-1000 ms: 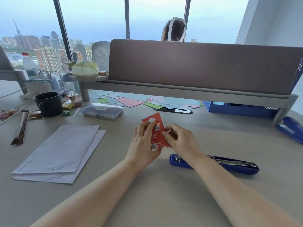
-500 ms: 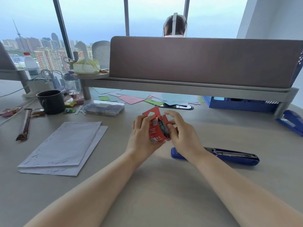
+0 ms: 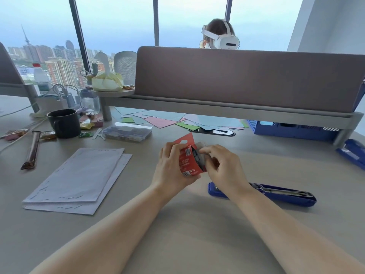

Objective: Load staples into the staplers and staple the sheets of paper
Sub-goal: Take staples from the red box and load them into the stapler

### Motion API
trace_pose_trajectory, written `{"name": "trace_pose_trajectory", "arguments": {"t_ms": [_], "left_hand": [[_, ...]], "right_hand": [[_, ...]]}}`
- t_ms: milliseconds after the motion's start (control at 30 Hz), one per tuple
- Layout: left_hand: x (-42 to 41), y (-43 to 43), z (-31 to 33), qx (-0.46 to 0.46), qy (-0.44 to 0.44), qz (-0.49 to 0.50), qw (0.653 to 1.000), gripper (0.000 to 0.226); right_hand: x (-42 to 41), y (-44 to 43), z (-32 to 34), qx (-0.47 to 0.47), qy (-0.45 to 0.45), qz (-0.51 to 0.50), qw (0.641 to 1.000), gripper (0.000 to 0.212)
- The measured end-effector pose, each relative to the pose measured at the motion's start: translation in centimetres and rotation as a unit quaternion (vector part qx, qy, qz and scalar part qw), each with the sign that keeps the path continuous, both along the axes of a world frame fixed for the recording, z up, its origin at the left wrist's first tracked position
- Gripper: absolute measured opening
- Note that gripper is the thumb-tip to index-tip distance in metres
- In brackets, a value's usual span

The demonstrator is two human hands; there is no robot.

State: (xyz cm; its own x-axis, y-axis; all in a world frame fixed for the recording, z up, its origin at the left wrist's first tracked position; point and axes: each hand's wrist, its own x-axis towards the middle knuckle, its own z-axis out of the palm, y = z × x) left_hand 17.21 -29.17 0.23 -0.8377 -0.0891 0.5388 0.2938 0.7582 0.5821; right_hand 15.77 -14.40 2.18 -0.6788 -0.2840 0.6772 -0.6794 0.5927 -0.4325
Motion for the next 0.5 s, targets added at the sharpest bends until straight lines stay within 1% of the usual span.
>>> {"name": "trace_pose_trajectory", "arguments": {"t_ms": [67,200,333,400,500], "left_hand": [[0.08,0.04,-0.14,-0.009,0.011,0.001,1.0,0.075],[0.14,0.31,-0.26,-0.045,0.029,0.01,0.999,0.076],[0.42,0.64,-0.16,-0.072,0.042,0.017,0.996,0.076],[0.47,0.64,-0.15,-0.084,0.047,0.021,0.995,0.075],[0.54,0.7,-0.03,-0.097,0.033,0.019,0.995,0.074]], "right_hand": [[0.14,-0.16,0.22,-0.02,0.003,0.001,1.0,0.012],[0.23,-0.22,0.53,-0.048,0.003,-0.018,0.999,0.011],[0.3,-0.49,0.58,-0.086,-0.047,-0.022,0.995,0.007],[0.17,-0.59,0.61,-0.113,-0.093,-0.025,0.989,0.005],[0.03,-0.69,0.6,-0.119,-0.14,-0.029,0.982,0.005]]}}
